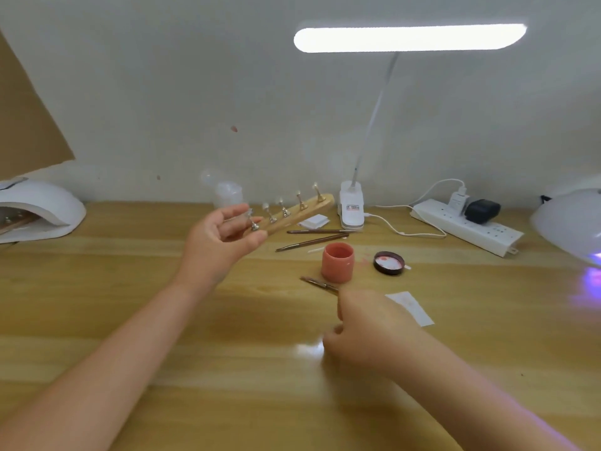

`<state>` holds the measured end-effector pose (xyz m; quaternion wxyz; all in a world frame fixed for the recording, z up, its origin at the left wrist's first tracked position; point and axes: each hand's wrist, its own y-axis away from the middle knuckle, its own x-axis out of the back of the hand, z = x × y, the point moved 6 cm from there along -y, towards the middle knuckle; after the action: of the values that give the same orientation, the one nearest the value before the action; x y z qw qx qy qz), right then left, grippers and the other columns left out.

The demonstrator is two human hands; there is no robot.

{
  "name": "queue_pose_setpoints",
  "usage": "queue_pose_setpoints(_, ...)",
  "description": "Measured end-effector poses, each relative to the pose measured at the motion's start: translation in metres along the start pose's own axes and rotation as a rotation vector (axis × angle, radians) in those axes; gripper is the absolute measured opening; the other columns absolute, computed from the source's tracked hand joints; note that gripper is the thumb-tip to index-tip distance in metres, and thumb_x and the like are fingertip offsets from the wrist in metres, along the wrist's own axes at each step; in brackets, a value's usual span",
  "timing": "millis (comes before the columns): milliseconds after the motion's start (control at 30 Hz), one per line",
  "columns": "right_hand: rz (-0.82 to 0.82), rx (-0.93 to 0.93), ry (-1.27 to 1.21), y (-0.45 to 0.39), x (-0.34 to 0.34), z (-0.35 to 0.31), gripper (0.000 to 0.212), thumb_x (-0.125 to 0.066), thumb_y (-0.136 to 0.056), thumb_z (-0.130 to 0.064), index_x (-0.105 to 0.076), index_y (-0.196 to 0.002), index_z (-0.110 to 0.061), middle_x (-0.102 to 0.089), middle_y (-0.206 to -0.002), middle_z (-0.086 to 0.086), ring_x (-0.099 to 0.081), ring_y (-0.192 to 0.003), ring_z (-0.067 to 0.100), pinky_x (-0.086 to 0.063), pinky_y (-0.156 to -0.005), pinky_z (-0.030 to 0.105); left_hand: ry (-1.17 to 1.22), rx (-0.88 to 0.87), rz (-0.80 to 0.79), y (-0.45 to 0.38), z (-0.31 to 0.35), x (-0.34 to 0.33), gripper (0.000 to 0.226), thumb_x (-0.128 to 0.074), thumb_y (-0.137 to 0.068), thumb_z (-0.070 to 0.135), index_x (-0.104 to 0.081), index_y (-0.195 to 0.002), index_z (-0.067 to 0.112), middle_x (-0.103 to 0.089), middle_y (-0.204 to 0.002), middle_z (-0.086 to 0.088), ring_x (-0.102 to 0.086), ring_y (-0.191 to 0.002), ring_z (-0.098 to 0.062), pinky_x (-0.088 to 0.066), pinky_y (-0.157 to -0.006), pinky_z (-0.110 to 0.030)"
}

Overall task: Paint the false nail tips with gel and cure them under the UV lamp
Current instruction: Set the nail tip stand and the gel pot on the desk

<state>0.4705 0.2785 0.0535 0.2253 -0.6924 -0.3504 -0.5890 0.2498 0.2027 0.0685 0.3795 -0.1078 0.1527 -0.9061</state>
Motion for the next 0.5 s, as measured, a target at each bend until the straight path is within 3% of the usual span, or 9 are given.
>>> queue_pose_setpoints(133,0.251,-0.092,0.103,-0.013,0.010,0.024,0.047,-0.054,-0.084,-0.053,-0.039,-0.112,-0.018,-0.048,-0.113,0.001,-0.051,-0.098,0.022,-0.040,-0.065,0.032,-0.017,0.026,-0.007,0.005,-0.013,0.007,0.046,-0.081,-0.074,0.014,-0.062,-0.114,0.026,-0.075,-0.103,0.012,-0.069,-0.099,-0.004,-0.050,-0.074,-0.010)
queue_pose_setpoints(233,0.273,-0.158,0.164,-0.024,0.007,0.046,0.056,-0.047,-0.087,-0.058,-0.046,-0.123,-0.015,-0.045,-0.131,0.006,-0.047,-0.117,0.025,-0.045,-0.084,0.036,-0.017,0.042,-0.001,0.009,-0.020,0.007,0.051,-0.084,-0.071,0.020,-0.062,-0.116,0.024,-0.075,-0.103,0.012,-0.069,-0.096,-0.003,-0.050,-0.072,-0.008)
queue_pose_setpoints(300,0.256,-0.133,0.167,-0.029,0.003,0.053,0.055,-0.046,-0.089,-0.059,-0.055,-0.123,-0.016,-0.041,-0.142,0.008,-0.042,-0.125,0.026,-0.045,-0.093,0.037,-0.003,0.062,-0.015,0.011,-0.025,0.004,0.057,-0.084,-0.061,0.030,-0.063,-0.114,0.025,-0.075,-0.104,0.009,-0.069,-0.096,-0.004,-0.052,-0.077,-0.015)
queue_pose_setpoints(400,0.288,-0.046,0.146,-0.032,0.004,0.054,0.047,-0.049,-0.093,-0.052,-0.059,-0.126,-0.021,-0.048,-0.135,0.005,-0.045,-0.122,0.025,-0.046,-0.093,0.035,-0.015,0.070,-0.054,0.014,-0.026,-0.002,0.061,-0.083,-0.056,0.034,-0.063,-0.112,0.027,-0.075,-0.104,0.009,-0.069,-0.100,-0.007,-0.052,-0.084,-0.022)
queue_pose_setpoints(500,0.293,0.025,0.039,-0.033,0.006,0.055,0.026,-0.055,-0.095,-0.037,-0.069,-0.111,-0.021,-0.053,-0.119,-0.001,-0.046,-0.115,0.023,-0.048,-0.088,0.035,-0.007,0.068,-0.147,0.020,-0.019,-0.008,0.055,-0.082,-0.059,0.026,-0.065,-0.111,0.025,-0.075,-0.104,0.007,-0.070,-0.098,-0.010,-0.054,-0.075,-0.016)
